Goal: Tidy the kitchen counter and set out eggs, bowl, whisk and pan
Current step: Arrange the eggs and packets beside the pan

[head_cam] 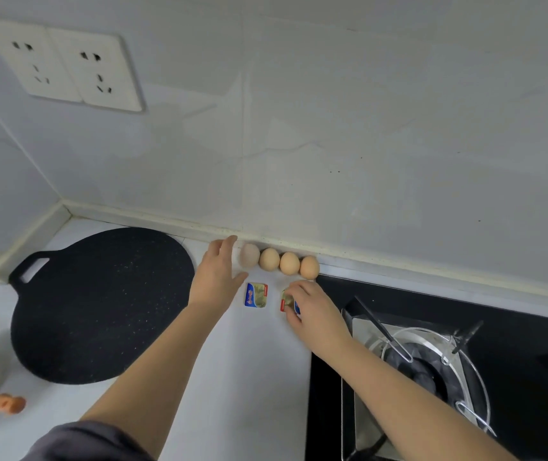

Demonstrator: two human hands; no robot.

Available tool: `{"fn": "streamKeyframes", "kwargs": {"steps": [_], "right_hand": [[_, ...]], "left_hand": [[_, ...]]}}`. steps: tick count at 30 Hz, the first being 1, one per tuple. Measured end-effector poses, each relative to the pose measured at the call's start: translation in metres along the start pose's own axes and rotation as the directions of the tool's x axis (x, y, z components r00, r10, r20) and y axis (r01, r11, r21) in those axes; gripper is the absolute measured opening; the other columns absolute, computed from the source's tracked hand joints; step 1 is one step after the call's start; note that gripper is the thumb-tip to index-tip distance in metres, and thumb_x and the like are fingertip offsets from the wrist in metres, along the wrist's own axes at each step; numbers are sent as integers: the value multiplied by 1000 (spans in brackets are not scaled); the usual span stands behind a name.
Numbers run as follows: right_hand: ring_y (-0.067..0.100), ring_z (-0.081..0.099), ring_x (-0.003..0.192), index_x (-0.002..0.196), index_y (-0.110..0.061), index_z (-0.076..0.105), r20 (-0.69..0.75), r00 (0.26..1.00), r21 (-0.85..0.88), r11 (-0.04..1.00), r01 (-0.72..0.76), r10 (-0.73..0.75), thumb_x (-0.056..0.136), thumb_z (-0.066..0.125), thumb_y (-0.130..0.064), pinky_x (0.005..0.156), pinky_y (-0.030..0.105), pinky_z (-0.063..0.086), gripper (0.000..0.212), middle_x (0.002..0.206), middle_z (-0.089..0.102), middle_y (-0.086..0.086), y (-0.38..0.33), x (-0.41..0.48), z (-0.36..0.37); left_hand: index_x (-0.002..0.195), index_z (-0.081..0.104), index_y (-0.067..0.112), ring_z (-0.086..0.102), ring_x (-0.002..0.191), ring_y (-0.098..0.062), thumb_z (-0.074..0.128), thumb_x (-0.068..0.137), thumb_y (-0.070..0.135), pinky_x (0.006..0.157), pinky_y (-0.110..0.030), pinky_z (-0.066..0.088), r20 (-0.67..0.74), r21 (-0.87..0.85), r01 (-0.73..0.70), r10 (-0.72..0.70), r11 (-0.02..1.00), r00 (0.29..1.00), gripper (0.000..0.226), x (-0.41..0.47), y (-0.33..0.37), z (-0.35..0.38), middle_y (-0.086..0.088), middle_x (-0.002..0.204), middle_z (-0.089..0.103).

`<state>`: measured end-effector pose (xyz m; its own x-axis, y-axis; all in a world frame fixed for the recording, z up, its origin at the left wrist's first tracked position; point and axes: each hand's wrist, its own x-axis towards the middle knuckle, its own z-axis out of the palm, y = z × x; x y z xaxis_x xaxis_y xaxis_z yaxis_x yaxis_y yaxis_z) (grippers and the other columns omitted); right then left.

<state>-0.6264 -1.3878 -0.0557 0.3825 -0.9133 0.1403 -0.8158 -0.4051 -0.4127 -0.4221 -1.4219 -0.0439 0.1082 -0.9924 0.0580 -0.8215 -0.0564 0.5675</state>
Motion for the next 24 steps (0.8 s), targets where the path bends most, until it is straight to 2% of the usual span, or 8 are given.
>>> {"fn": "streamKeyframes", "kwargs": {"steps": [2, 6, 9, 12, 15, 18, 21, 24], "right_hand": [[19, 55, 98, 109, -10, 63, 7, 1000, 10, 1000, 10, -10, 90, 57, -14, 80, 28, 49, 21, 110, 60, 2, -9, -1, -3], [19, 48, 113, 123, -12, 57, 106, 993, 45, 998, 52, -57, 94, 51, -19, 90, 28, 43, 30, 124, 54, 2, -42, -6, -8], [20, 45, 121, 127, -10, 54, 192, 977, 100, 992, 78, -96, 95, 51, -19, 96, 29, 39, 34, 130, 51, 4, -75, -11, -5], [21, 52, 116, 125, -10, 55, 239, 966, 179, 982, 59, -102, 93, 54, -18, 96, 26, 39, 33, 127, 54, 5, -120, -17, 3], [17, 54, 116, 126, -12, 56, 284, 955, 261, 965, 9, -85, 91, 58, -18, 99, 24, 40, 35, 126, 57, 2, -171, -20, 17], [13, 58, 105, 125, -13, 56, 348, 937, 374, 921, -104, -35, 90, 63, -15, 97, 23, 46, 36, 120, 60, 1, -216, -20, 30], [12, 60, 97, 126, -16, 52, 478, 879, 482, 834, -268, 6, 85, 67, -10, 92, 26, 52, 44, 112, 59, 1, -267, -16, 42], [12, 65, 94, 130, -21, 48, 571, 821, 485, 810, -330, -7, 81, 69, -10, 80, 22, 54, 54, 108, 65, 0, -300, -11, 52]], "left_hand": [[141, 35, 18, 50, 118, -22, 71, 85, 23, 93, -35, 49, -51, -10, -24, 23, 1000, 998, 67, -18, -3, -11, -4, 139, 41], [134, 46, 17, 57, 104, -20, 70, 84, 23, 88, -35, 51, -104, -38, -19, 15, 999, 994, 56, -71, -13, -37, -1, 131, 48], [128, 53, 15, 54, 110, -17, 67, 87, 21, 88, -25, 45, -144, -15, 5, -7, 1000, 990, 44, -112, -25, -61, 1, 126, 53], [127, 55, 16, 54, 113, -12, 65, 89, 22, 88, -16, 39, -184, 26, 6, -1, 1000, 983, 39, -149, -38, -96, 3, 125, 55], [120, 60, 16, 57, 107, -10, 68, 87, 20, 87, -15, 44, -228, 37, -38, 46, 999, 973, 35, -178, -53, -137, 3, 119, 58], [115, 62, 14, 60, 98, -11, 70, 85, 17, 79, -18, 49, -276, 62, -71, 86, 996, 957, 31, -195, -74, -172, 2, 112, 61], [115, 62, 14, 57, 90, -8, 65, 89, 18, 73, -14, 41, -325, 77, 12, 14, 997, 945, 27, -214, -108, -209, 3, 112, 60], [115, 63, 13, 57, 96, -15, 62, 91, 17, 75, -18, 38, -342, 42, 102, -82, 994, 936, 25, -226, -146, -234, 1, 114, 60]]}}
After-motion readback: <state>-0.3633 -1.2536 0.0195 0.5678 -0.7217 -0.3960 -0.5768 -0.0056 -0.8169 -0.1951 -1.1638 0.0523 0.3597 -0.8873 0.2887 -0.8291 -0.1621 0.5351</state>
